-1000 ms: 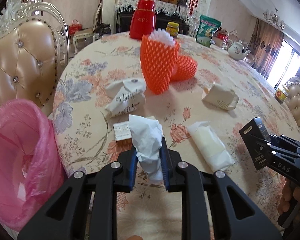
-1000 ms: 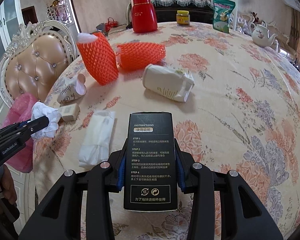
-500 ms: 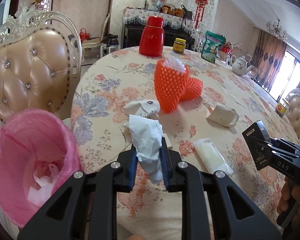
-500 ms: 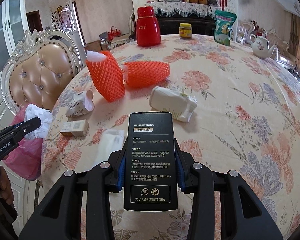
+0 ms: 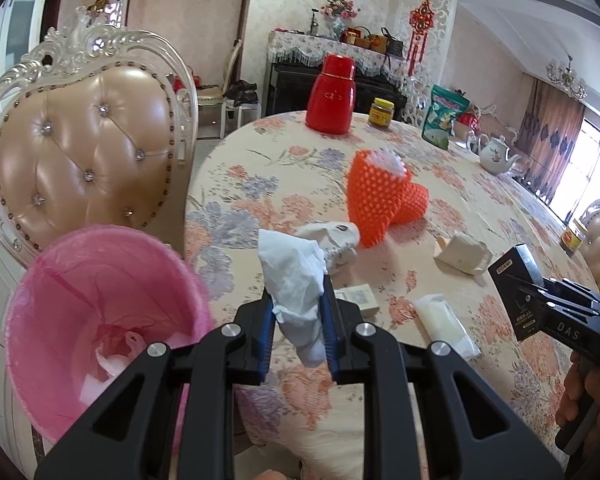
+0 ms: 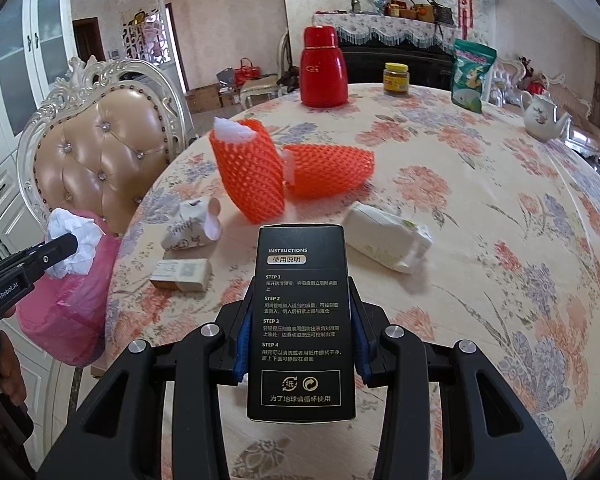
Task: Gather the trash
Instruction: 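Carry the tissue with the left gripper while the right carries the black box over the wastebasket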
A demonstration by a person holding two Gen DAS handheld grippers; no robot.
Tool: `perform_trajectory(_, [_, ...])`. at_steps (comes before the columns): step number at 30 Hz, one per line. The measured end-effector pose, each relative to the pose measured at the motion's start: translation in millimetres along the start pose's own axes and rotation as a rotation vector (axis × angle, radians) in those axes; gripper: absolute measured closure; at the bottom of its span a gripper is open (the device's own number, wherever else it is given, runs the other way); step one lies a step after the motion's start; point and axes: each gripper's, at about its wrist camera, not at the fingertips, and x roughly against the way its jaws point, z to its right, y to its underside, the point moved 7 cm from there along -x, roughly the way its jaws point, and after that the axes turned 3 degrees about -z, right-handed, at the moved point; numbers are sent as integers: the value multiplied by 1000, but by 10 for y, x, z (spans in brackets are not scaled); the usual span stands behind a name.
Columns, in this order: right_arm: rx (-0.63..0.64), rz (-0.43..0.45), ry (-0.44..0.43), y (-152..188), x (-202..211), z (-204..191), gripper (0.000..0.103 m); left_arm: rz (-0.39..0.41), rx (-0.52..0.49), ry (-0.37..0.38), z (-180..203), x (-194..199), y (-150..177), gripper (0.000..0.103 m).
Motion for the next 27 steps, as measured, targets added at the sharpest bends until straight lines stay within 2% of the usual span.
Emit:
perform_trajectory(16, [87, 12, -64, -207, -54, -579, 64, 47, 84, -80, -664, 308, 21, 82])
perform_trajectory(27, [170, 13, -131, -307, -103, -1178, 64, 66, 144, -139, -1140, 502, 56, 82])
